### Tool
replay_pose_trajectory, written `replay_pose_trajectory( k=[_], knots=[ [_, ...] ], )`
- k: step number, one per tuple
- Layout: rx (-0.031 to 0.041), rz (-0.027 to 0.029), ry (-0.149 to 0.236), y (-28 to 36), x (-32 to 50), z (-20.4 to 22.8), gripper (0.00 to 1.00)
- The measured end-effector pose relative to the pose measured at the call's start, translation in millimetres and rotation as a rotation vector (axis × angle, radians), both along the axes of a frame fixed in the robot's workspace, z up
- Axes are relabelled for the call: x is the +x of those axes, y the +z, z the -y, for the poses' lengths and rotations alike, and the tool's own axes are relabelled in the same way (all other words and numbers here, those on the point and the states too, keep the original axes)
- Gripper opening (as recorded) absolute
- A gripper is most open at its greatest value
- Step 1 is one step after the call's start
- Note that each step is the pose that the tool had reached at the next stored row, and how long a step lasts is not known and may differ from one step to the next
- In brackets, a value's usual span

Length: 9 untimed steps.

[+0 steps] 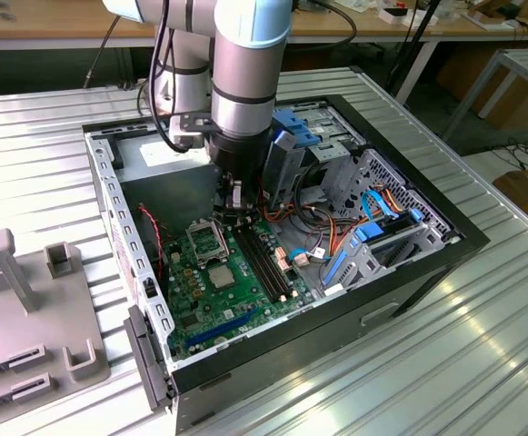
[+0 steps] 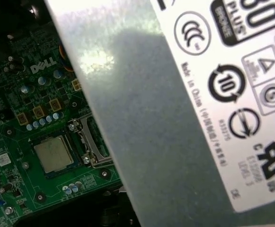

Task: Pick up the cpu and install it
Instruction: 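Close the cpu cover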

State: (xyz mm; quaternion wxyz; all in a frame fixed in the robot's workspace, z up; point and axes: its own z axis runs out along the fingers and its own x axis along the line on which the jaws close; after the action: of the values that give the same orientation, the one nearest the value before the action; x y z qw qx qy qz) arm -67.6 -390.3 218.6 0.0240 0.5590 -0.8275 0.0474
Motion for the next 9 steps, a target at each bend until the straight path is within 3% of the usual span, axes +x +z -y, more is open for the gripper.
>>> replay_pose_trajectory(
  k=[9],
  knots=[
    [0.0199,-0.0001,0.0,-2.4,0.1,0.1,0.11]
  ],
)
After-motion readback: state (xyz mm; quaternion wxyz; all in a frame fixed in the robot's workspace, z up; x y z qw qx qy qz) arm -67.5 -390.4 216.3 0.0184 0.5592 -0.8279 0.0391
